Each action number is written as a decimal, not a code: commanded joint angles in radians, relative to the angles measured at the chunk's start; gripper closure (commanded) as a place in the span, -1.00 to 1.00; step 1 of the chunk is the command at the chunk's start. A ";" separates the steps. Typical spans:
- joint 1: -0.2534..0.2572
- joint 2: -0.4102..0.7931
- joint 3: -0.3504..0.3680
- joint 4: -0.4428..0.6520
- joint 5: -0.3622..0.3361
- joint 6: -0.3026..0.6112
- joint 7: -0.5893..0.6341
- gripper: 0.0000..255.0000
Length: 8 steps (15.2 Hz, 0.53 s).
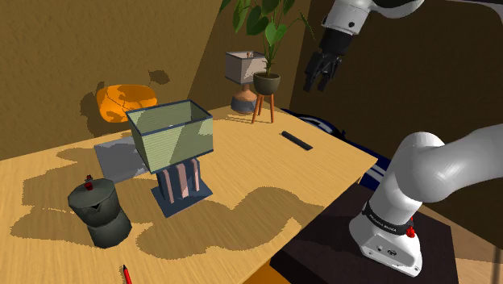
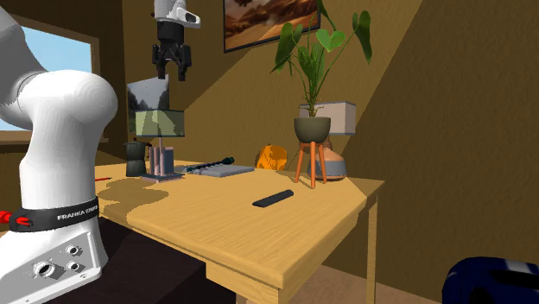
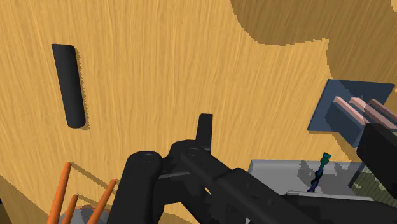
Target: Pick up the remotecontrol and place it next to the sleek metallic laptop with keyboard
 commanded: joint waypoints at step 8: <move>-0.046 0.099 -0.089 -0.097 -0.058 0.160 -0.093 -1.00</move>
